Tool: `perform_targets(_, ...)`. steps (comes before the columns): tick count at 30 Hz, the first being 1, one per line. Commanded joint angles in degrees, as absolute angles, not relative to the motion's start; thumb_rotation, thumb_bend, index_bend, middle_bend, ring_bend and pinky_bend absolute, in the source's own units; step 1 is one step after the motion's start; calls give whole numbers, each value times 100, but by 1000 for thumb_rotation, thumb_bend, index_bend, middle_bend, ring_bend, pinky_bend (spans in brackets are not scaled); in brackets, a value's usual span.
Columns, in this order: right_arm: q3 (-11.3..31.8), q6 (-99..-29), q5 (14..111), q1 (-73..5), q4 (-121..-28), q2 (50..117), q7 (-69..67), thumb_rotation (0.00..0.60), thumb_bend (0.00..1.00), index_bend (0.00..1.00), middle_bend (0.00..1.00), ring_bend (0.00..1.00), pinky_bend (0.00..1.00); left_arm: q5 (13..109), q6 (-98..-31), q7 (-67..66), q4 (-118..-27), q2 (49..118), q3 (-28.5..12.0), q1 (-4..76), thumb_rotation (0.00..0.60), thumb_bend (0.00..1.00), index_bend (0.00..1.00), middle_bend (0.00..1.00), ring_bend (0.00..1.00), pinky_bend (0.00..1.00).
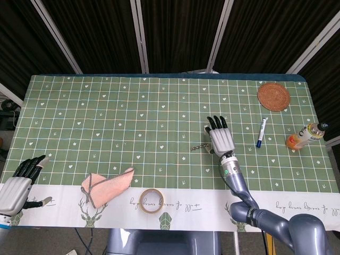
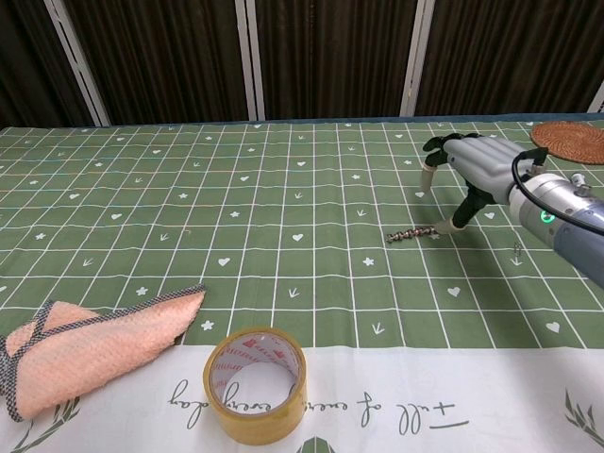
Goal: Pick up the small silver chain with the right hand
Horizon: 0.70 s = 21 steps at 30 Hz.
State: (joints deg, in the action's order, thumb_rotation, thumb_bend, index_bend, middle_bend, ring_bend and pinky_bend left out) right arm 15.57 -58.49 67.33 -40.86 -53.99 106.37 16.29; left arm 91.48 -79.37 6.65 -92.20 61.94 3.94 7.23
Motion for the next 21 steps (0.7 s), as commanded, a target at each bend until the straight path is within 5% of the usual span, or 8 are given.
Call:
perform_targets(1, 1503, -5826, 6767, -4057, -5354, 10642, 1569, 600, 89, 411, 79, 0, 0, 9132, -7939, 648, -9210, 6210, 383, 723, 600, 68, 0, 0, 0, 0)
perform_targets(21, 1393, -5665, 6922, -4117, -4827, 10883, 1325, 600, 169, 434, 95, 0, 0, 9022, -7893, 638, -9210, 6232, 355, 720, 600, 81, 0, 0, 0, 0)
